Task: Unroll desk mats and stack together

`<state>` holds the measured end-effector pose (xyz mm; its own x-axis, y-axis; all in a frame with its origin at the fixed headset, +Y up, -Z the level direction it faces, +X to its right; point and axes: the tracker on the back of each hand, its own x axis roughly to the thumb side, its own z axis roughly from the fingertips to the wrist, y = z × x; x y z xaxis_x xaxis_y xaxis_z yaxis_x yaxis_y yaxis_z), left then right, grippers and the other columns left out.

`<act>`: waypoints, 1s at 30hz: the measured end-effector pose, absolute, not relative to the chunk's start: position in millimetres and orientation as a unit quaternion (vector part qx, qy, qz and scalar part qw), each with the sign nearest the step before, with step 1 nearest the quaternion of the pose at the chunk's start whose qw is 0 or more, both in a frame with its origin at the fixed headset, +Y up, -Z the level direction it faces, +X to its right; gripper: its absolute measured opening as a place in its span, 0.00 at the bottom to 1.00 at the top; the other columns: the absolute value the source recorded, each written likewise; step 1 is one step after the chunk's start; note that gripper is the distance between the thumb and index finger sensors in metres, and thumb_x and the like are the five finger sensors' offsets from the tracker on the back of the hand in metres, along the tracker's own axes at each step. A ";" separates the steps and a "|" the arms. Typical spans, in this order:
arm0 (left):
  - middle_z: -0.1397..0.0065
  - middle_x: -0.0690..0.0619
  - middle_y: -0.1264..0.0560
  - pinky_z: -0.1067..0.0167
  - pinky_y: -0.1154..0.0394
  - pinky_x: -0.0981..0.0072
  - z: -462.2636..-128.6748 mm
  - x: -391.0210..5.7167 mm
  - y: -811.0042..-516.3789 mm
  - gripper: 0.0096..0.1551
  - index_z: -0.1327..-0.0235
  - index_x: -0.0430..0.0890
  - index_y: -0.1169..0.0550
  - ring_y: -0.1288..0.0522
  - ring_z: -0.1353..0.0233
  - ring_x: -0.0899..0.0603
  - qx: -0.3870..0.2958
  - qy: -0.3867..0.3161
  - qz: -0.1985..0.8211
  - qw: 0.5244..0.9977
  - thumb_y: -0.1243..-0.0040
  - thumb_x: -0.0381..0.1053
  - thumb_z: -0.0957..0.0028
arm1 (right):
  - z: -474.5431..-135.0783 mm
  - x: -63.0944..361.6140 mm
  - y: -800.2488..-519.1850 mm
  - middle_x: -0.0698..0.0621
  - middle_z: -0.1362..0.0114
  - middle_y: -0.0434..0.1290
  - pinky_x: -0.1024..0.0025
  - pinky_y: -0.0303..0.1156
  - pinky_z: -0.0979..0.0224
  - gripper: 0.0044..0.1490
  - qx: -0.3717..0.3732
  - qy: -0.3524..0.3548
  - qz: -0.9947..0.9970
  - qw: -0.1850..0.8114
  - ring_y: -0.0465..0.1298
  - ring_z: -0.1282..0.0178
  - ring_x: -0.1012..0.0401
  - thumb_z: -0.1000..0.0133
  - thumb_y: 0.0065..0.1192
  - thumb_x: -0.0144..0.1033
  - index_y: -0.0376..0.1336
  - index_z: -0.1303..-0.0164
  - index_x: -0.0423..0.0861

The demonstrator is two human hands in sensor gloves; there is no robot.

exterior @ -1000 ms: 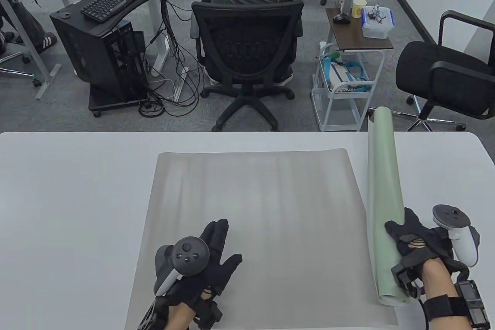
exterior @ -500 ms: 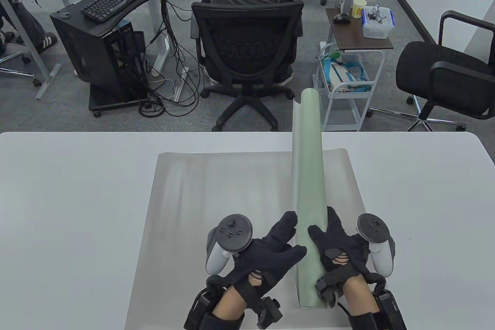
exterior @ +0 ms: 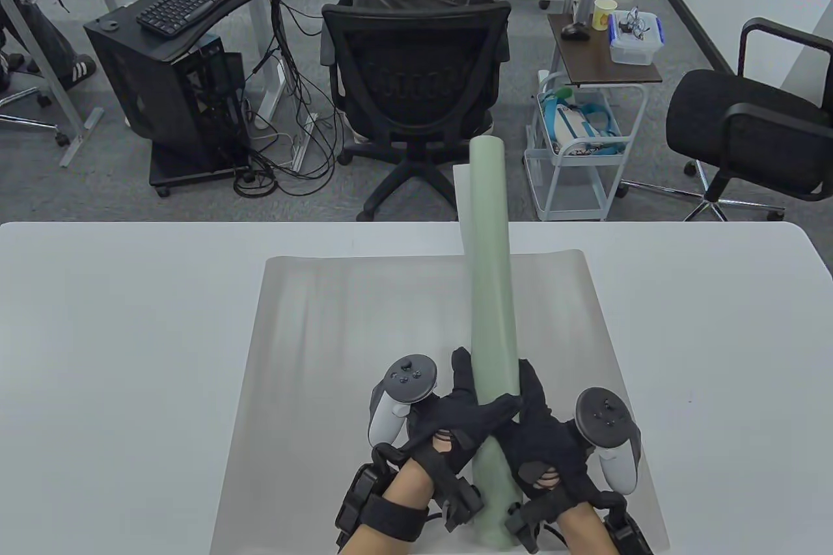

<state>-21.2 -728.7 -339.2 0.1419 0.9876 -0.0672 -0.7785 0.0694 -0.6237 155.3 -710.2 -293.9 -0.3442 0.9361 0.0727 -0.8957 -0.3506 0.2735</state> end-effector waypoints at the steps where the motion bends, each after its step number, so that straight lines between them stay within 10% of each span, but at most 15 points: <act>1: 0.19 0.38 0.64 0.31 0.40 0.30 -340.8 -24.5 -729.9 0.74 0.40 0.46 0.78 0.47 0.21 0.24 -0.269 -0.193 0.637 0.696 0.41 0.78 0.57 | -292.9 152.5 -710.6 0.39 0.19 0.46 0.50 0.62 0.23 0.55 0.115 0.094 0.814 0.561 0.62 0.27 0.41 0.38 0.58 0.45 0.25 0.23 0.48; 12: 0.19 0.46 0.45 0.34 0.24 0.40 -352.2 -38.5 -759.1 0.68 0.32 0.48 0.69 0.28 0.26 0.31 -0.328 -0.198 0.792 0.475 0.29 0.63 0.50 | -289.4 161.0 -704.9 0.47 0.17 0.21 0.43 0.27 0.23 0.44 0.148 0.011 0.840 0.522 0.23 0.22 0.42 0.44 0.52 0.61 0.50 0.17 0.58; 14: 0.20 0.45 0.44 0.36 0.22 0.44 -353.5 -36.8 -758.4 0.66 0.31 0.48 0.68 0.25 0.27 0.33 -0.328 -0.213 0.807 0.442 0.30 0.60 0.48 | -292.8 171.8 -715.9 0.43 0.20 0.16 0.39 0.26 0.24 0.56 0.110 0.069 0.817 0.561 0.20 0.23 0.38 0.45 0.51 0.65 0.32 0.17 0.53; 17: 0.20 0.45 0.43 0.38 0.20 0.47 -354.4 -37.4 -752.6 0.64 0.30 0.49 0.68 0.21 0.30 0.38 -0.326 -0.238 0.803 0.437 0.31 0.58 0.48 | -300.7 181.5 -738.4 0.36 0.20 0.19 0.33 0.39 0.23 0.65 0.067 0.146 0.761 0.629 0.30 0.21 0.31 0.45 0.46 0.70 0.18 0.26 0.46; 20: 0.21 0.45 0.43 0.38 0.19 0.48 -357.4 -41.8 -745.8 0.63 0.30 0.49 0.67 0.20 0.34 0.41 -0.320 -0.248 0.788 0.464 0.32 0.57 0.47 | -304.7 178.8 -756.6 0.31 0.17 0.44 0.43 0.64 0.27 0.65 0.055 0.242 0.666 0.704 0.63 0.24 0.36 0.44 0.45 0.70 0.25 0.25 0.36; 23: 0.21 0.46 0.42 0.39 0.19 0.49 -360.9 -55.8 -738.1 0.62 0.30 0.49 0.67 0.20 0.35 0.42 -0.300 -0.240 0.770 0.510 0.32 0.56 0.47 | -303.1 167.6 -766.5 0.34 0.21 0.56 0.50 0.72 0.33 0.60 0.124 0.398 0.578 0.701 0.73 0.33 0.42 0.41 0.45 0.68 0.31 0.22 0.35; 30: 0.21 0.45 0.42 0.40 0.19 0.49 -366.0 -87.4 -735.1 0.61 0.29 0.49 0.66 0.19 0.36 0.42 -0.267 -0.195 0.749 0.574 0.32 0.55 0.47 | -309.6 177.6 -751.7 0.46 0.30 0.72 0.65 0.82 0.48 0.46 0.201 0.310 0.546 0.752 0.83 0.50 0.55 0.41 0.48 0.69 0.48 0.18 0.53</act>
<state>-87.4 -735.1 -366.0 -0.1987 0.9641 -0.1764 -0.7564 -0.2653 -0.5979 177.6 -751.7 -309.6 0.2107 0.9459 -0.2468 -0.6969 0.3224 0.6406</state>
